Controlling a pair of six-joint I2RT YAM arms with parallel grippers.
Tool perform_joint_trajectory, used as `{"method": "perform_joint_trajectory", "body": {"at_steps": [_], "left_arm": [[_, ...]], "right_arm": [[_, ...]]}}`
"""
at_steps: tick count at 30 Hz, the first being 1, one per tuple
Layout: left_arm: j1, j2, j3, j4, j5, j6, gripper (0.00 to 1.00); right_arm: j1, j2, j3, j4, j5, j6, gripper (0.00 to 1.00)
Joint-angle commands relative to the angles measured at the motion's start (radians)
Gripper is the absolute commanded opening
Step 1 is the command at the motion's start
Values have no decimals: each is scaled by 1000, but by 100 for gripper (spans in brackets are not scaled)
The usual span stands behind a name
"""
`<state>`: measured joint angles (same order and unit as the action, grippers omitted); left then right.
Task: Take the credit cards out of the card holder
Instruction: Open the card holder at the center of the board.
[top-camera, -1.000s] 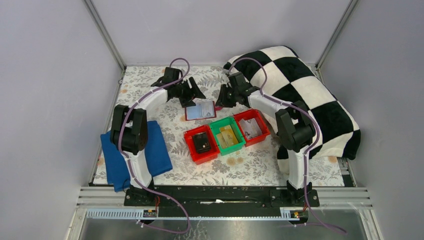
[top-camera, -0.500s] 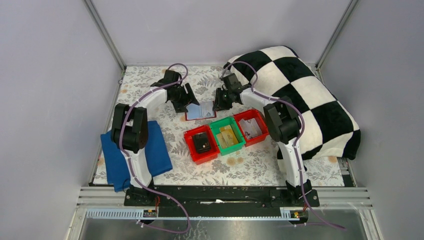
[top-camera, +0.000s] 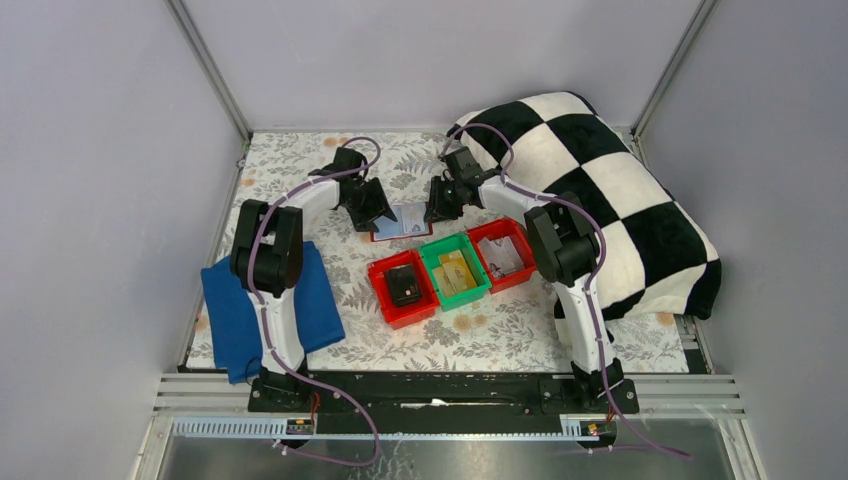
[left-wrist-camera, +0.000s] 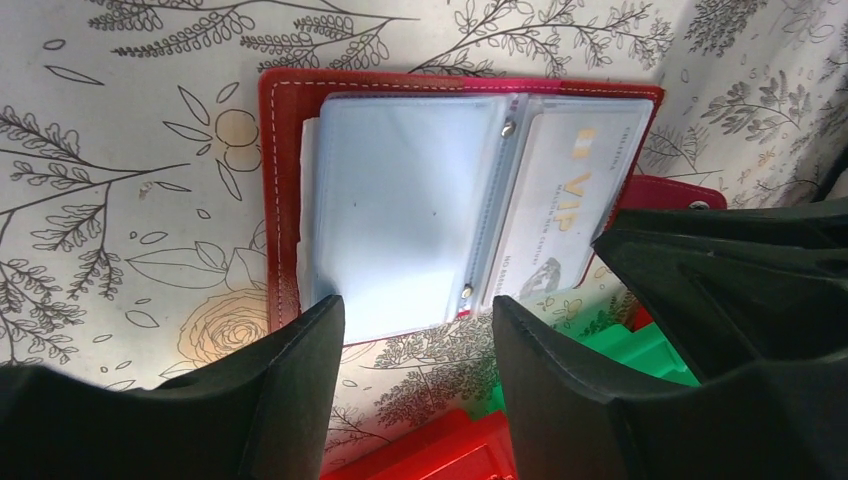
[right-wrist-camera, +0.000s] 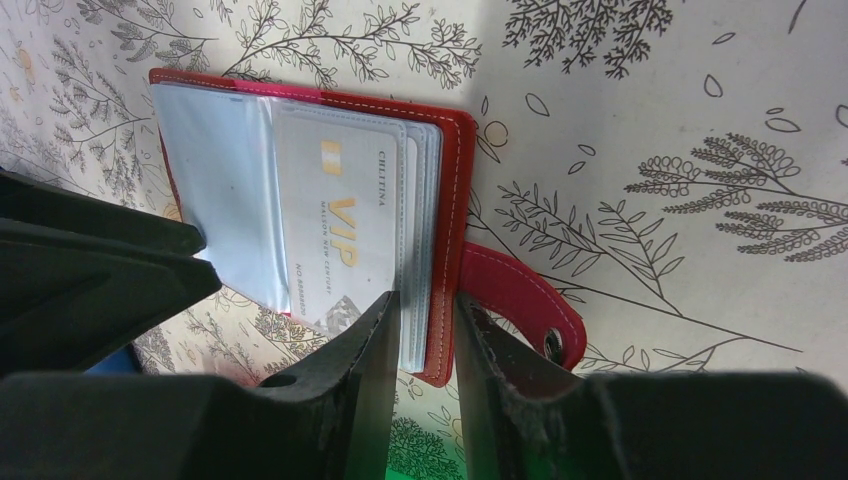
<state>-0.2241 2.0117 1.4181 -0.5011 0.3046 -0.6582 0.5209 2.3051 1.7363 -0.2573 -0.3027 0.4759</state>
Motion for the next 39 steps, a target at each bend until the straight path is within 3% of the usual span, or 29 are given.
{"method": "perform_joint_trajectory", "body": {"at_steps": [1, 5, 22, 39], "left_arm": [[-6, -5, 1, 34, -24, 10, 62], [-15, -30, -12, 32, -81, 26, 68], [-26, -109, -47, 37, -186, 21, 66], [-30, -29, -30, 57, -93, 0, 63]], "right_arm": [[5, 8, 3, -11, 2, -13, 34], [4, 5, 2, -13, 4, -14, 33], [5, -8, -30, 0, 6, -16, 33], [4, -33, -77, 19, 13, -11, 33]]}}
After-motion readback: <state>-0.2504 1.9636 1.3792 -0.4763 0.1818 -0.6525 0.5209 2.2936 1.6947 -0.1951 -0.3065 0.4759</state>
